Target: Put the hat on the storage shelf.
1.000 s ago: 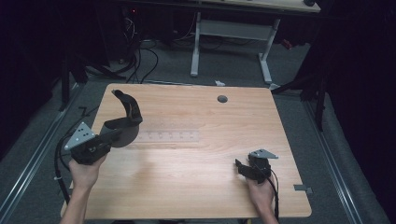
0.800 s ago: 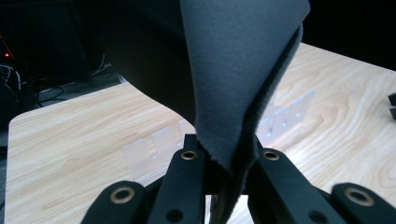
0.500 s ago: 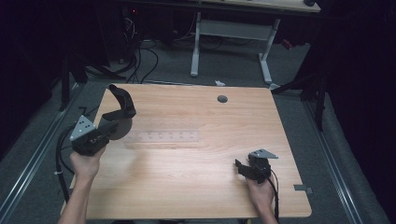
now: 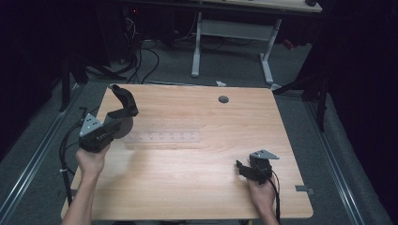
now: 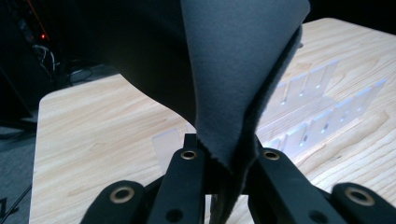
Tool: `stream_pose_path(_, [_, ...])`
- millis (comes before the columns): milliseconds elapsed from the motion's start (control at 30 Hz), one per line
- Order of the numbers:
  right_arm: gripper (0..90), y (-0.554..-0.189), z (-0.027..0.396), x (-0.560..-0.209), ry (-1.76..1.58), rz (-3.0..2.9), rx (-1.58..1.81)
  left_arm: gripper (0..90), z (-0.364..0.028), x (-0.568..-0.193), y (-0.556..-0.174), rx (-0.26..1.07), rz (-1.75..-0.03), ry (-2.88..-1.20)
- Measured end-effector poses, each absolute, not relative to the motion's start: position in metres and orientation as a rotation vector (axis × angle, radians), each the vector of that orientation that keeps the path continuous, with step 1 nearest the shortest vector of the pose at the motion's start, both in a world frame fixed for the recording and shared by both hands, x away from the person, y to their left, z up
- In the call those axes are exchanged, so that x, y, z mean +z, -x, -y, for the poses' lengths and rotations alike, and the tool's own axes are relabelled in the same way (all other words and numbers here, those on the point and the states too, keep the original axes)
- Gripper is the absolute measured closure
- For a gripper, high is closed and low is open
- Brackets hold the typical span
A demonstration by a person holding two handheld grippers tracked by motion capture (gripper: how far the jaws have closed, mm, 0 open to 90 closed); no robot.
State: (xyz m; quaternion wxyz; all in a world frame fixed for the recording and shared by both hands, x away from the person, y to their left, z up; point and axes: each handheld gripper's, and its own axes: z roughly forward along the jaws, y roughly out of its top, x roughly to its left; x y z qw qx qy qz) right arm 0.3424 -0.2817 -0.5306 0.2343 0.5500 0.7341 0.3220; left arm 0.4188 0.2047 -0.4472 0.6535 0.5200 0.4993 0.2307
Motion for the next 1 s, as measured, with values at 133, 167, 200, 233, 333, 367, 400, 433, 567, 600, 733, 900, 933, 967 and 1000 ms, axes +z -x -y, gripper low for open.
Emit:
stream_pose_path(133, [38.2, -0.342, 0.282, -0.531, -1.507, -2.015, 0.883, 86.4, -0.203, -0.449, -0.42, 0.53, -1.139, -1.185])
stream_pose_path(167, [38.2, -0.342, 0.282, -0.531, -1.506, -2.015, 0.883, 86.3, -0.203, -0.449, -0.42, 0.53, -1.14, -1.184])
stream_pose_path(200, [38.2, -0.342, 0.282, -0.531, -1.507, -2.015, 0.883, 86.3, -0.203, -0.449, -0.421, 0.53, -1.141, -1.183])
stream_pose_path(233, [38.2, -0.342, 0.281, -0.531, -1.505, -2.015, 0.883, 86.3, -0.203, -0.449, -0.421, 0.534, -1.142, -1.183])
stream_pose_path(333, [38.2, -0.342, 0.281, -0.531, -1.505, -2.015, 0.88, 86.3, -0.203, -0.449, -0.42, 0.541, -1.143, -1.187])
stream_pose_path(367, [38.2, -0.342, 0.281, -0.531, -1.504, -2.015, 0.878, 86.3, -0.203, -0.449, -0.42, 0.544, -1.143, -1.188])
stream_pose_path(400, [38.2, -0.342, 0.281, -0.531, -1.504, -2.015, 0.878, 86.3, -0.202, -0.449, -0.42, 0.546, -1.144, -1.186])
stream_pose_path(433, [38.1, -0.342, 0.281, -0.531, -1.504, -2.014, 0.878, 86.3, -0.201, -0.449, -0.419, 0.551, -1.144, -1.187])
stream_pose_path(567, [38.0, -0.342, 0.281, -0.531, -1.501, -2.016, 0.876, 86.3, -0.202, -0.449, -0.419, 0.547, -1.143, -1.193])
stream_pose_path(600, [37.9, -0.342, 0.281, -0.531, -1.501, -2.016, 0.876, 86.2, -0.202, -0.449, -0.42, 0.548, -1.143, -1.193])
stream_pose_path(733, [37.7, -0.342, 0.281, -0.531, -1.501, -2.017, 0.877, 86.2, -0.2, -0.452, -0.422, 0.551, -1.152, -1.201])
stream_pose_path(900, [37.4, -0.343, 0.281, -0.531, -1.496, -2.019, 0.875, 86.1, -0.196, -0.456, -0.424, 0.554, -1.156, -1.213])
stream_pose_path(933, [37.4, -0.343, 0.281, -0.531, -1.496, -2.019, 0.875, 86.1, -0.195, -0.457, -0.424, 0.551, -1.158, -1.217])
stream_pose_path(967, [37.2, -0.343, 0.281, -0.531, -1.496, -2.02, 0.875, 86.0, -0.195, -0.458, -0.424, 0.553, -1.157, -1.221])
stream_pose_path(1000, [37.1, -0.342, 0.281, -0.531, -1.501, -2.019, 0.875, 86.0, -0.195, -0.459, -0.425, 0.551, -1.157, -1.22])
